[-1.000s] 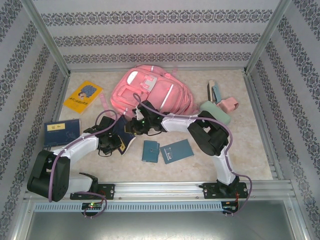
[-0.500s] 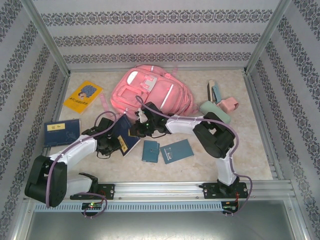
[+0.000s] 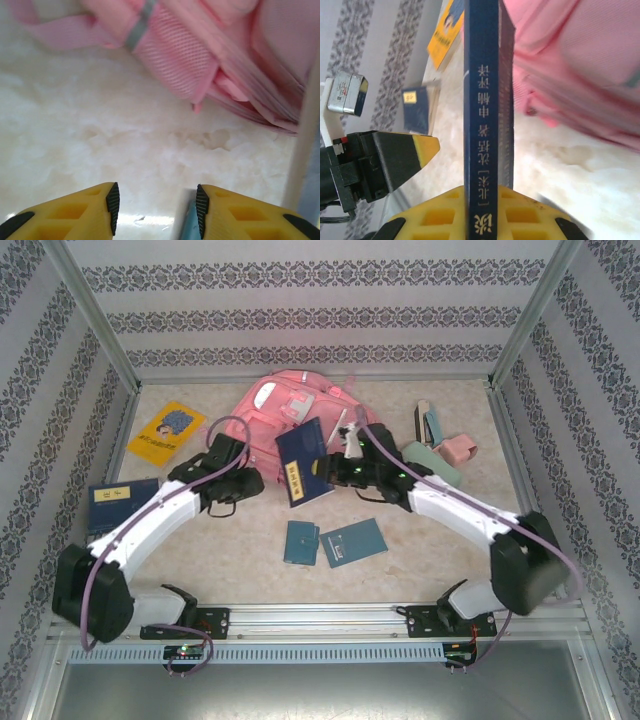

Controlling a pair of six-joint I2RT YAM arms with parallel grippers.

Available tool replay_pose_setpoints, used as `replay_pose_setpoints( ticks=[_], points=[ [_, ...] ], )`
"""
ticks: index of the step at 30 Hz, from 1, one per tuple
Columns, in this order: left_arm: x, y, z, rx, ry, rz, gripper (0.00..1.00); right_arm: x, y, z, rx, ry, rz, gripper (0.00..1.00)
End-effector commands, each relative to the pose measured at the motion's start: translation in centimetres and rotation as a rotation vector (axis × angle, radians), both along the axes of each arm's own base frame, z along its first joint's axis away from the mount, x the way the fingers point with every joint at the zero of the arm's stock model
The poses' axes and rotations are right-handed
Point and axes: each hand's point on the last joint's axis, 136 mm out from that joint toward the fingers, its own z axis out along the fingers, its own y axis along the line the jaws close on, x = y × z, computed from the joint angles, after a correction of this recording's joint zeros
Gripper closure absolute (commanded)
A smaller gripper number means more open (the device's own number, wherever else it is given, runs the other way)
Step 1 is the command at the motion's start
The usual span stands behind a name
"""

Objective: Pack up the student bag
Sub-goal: Open the student bag at the top-center of the table.

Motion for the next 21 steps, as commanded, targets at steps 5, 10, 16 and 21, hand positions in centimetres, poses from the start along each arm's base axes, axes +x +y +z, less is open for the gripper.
replay_pose_setpoints(
  ticks=[5,10,16,21],
  points=[
    [5.2,-8.0,1.0,0.151,-0.094,-0.241,0.54,0.3,-10.1,1.7,-0.073,-0.160,-0.303,1.00],
    [7.9,-13.1,0.0,0.263,-0.112,-0.375,0.55,-0.8,-15.7,2.1,-0.099,-0.180,-0.450,1.00],
    [10.7,-17.5,-2.4,0.389,-0.125,-0.495,0.54,-2.0,-19.3,1.7,-0.104,-0.154,-0.542,1.00],
    [12.4,-18.9,-4.7,0.446,-0.115,-0.550,0.50,-2.8,-20.5,1.4,-0.110,-0.148,-0.578,1.00]
  ],
)
